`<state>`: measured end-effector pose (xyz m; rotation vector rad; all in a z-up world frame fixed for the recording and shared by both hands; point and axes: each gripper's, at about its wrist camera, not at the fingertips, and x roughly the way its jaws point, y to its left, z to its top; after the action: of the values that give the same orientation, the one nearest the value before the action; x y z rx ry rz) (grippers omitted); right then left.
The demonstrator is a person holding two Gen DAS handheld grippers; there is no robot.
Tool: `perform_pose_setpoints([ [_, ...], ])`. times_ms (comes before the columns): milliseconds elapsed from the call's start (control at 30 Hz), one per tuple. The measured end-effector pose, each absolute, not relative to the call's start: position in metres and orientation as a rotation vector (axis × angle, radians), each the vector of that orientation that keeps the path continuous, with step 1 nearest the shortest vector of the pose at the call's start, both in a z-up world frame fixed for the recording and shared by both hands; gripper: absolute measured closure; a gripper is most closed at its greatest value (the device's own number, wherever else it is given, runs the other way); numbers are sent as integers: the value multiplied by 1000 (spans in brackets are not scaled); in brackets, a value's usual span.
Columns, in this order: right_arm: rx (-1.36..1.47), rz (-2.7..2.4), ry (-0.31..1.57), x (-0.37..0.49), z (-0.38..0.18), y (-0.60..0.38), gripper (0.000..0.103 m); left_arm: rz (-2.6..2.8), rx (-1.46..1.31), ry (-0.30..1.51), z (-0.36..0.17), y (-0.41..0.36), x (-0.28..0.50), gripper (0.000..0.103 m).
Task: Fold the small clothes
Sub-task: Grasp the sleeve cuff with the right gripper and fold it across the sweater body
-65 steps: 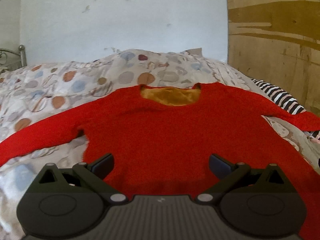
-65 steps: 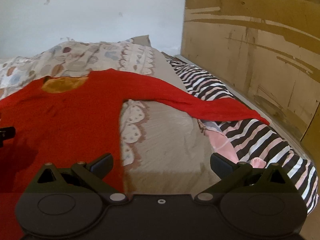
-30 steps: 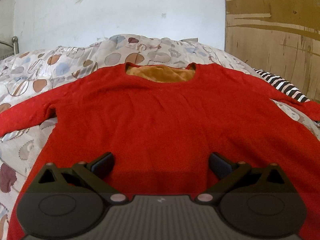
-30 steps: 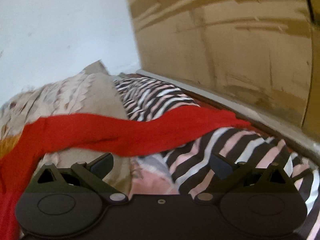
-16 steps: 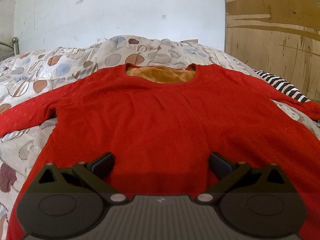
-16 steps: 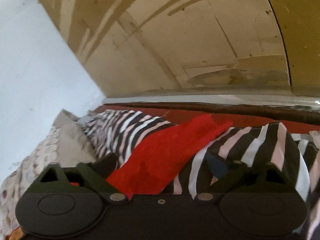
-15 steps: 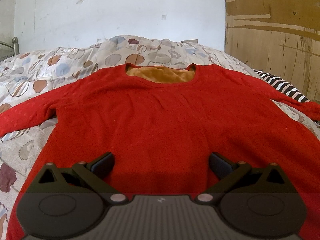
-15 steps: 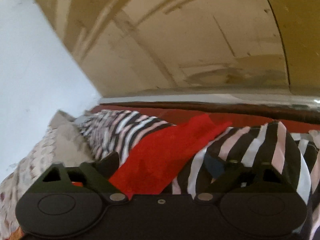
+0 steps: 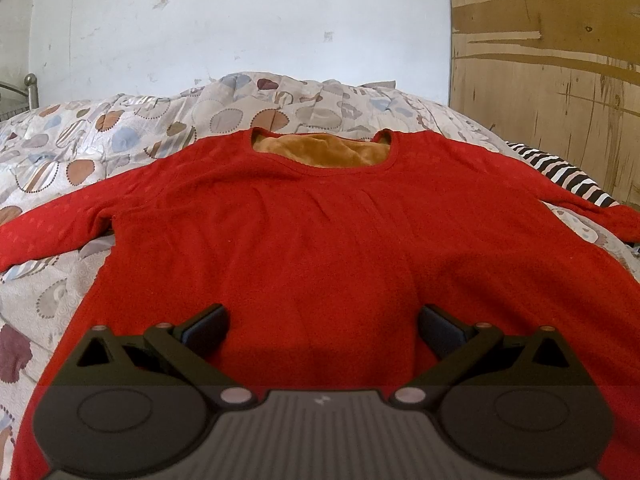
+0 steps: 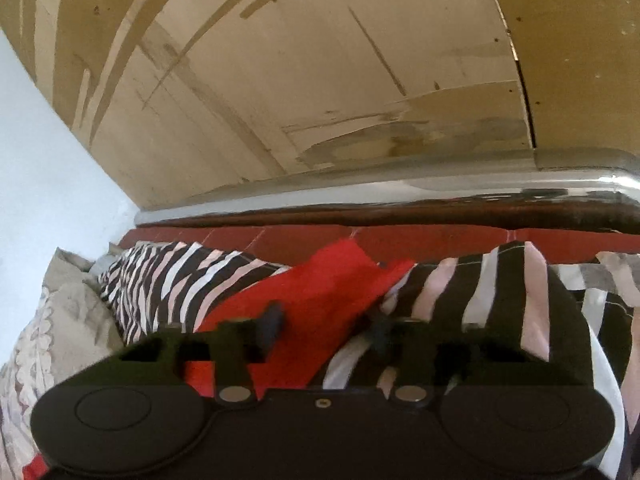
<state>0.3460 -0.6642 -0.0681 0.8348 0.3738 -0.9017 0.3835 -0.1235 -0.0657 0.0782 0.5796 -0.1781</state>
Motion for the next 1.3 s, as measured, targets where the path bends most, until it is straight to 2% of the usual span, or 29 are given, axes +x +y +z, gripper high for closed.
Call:
perform_pose_setpoints([
  [33, 870, -895, 336, 341, -69, -666, 86, -180, 77, 579, -66, -124, 383, 0],
  [133, 886, -880, 278, 333, -64, -662, 95, -183, 74, 581, -66, -123, 383, 0],
  [400, 552, -728, 218, 352, 10, -608, 96, -275, -54, 628, -36, -92, 396, 0],
  [633, 192, -416, 130, 388, 90, -489, 97, -143, -125, 510, 25, -35, 385, 0],
  [800, 80, -120, 104, 401, 113, -380, 97, -7, -210, 412, 58, 16, 375, 0],
  [933, -78, 118, 131, 397, 99, -283, 97, 69, -257, 365, 72, 55, 368, 0],
  [1067, -313, 341, 248, 384, 49, -201, 97, 126, -246, 361, 72, 78, 366, 0],
  [1167, -474, 487, 358, 370, 3, -161, 97, 142, -244, 384, 63, 87, 366, 0],
  [1300, -680, 560, 372, 343, -36, -143, 97, 142, -231, 418, 44, 86, 364, 0],
])
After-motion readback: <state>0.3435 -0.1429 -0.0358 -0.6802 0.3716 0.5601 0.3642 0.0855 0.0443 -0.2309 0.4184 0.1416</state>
